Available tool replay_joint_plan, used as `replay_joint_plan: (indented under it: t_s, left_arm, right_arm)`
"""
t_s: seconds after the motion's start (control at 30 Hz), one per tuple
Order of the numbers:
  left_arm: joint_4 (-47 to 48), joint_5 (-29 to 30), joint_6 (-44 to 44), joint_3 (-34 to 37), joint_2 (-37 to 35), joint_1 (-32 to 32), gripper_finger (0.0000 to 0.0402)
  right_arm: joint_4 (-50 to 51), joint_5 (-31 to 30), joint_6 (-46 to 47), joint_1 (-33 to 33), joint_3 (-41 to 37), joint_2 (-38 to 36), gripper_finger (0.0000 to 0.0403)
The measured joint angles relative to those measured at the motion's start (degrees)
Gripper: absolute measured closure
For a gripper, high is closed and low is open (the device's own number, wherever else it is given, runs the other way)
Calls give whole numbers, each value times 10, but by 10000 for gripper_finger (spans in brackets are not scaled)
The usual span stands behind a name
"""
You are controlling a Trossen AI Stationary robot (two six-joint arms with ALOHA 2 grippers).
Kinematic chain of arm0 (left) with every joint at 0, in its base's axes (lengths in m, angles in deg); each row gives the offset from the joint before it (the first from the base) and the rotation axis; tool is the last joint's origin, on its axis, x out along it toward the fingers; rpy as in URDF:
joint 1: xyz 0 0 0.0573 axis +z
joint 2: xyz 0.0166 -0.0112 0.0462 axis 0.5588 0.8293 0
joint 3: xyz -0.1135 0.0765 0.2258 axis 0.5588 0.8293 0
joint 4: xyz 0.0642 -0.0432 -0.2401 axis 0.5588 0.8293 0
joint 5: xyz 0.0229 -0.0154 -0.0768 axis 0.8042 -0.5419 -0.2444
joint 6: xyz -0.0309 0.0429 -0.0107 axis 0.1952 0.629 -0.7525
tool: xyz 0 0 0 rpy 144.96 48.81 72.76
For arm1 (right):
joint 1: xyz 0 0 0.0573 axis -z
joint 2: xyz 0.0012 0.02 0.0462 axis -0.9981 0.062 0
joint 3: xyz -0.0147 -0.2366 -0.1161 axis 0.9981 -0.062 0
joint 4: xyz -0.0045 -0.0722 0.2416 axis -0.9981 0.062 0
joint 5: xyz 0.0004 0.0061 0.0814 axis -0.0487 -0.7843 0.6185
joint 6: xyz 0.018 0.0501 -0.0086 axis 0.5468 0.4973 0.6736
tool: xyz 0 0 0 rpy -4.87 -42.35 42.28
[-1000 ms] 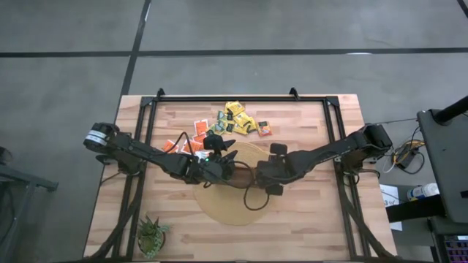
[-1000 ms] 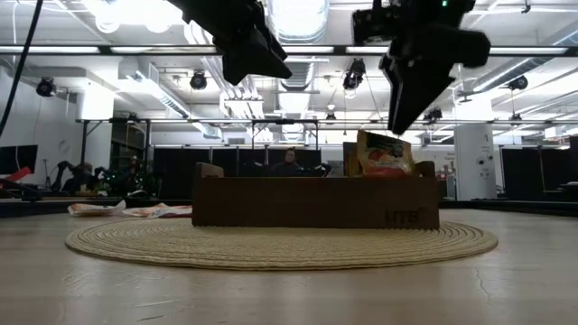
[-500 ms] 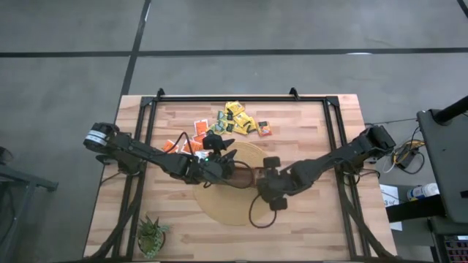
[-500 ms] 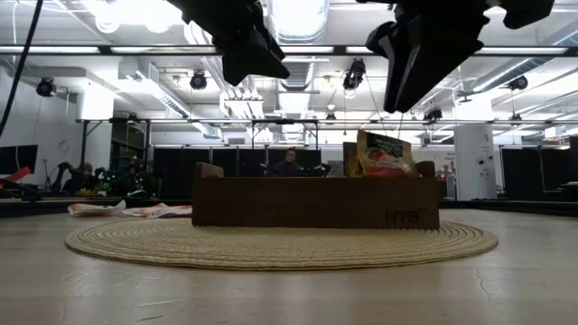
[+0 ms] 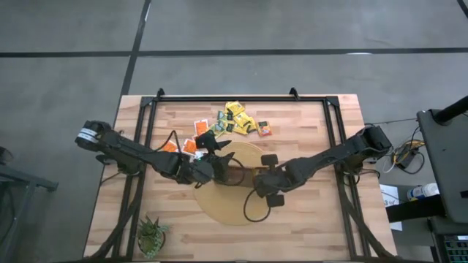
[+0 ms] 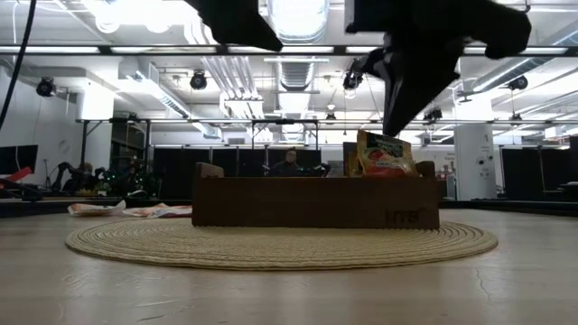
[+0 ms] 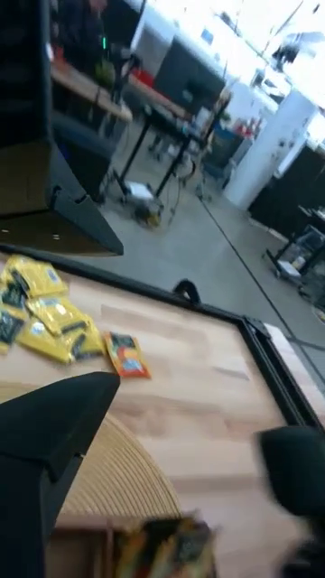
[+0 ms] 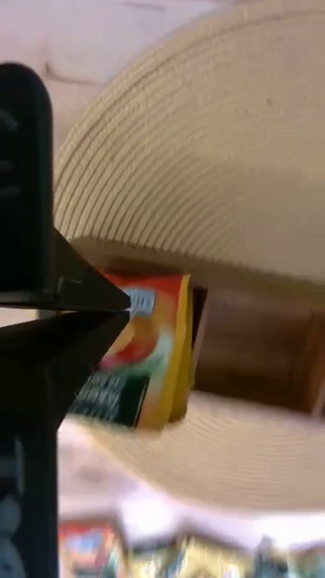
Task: Pick & Place Tea
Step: Put the orange and green tea bag into the wooden organizer
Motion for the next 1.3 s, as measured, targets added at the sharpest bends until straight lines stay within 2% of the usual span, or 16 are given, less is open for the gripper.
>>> replay_joint_plan:
  t_s: [0.1,0.23,0.37,0.8,1.13,1.3]
  left_arm:
    - [5,-11,-18,1,-8,0,187]
    - [9,-13,-18,1,-8,-2,187]
    - [12,-13,-18,1,-8,-2,187]
    - [18,-13,-18,1,-8,-2,187]
    - [18,-13,-18,1,-8,-2,187]
    - [18,-13,-18,1,-7,-2,187]
  right_arm:
    - [-9,41,-18,13,0,29,395]
    - [-10,42,-21,35,1,65,395]
    - [-12,74,-24,61,2,87,395]
    - [-10,123,-21,62,2,74,395]
    - [-12,123,-20,45,2,42,395]
    - [-13,89,-19,44,2,38,395]
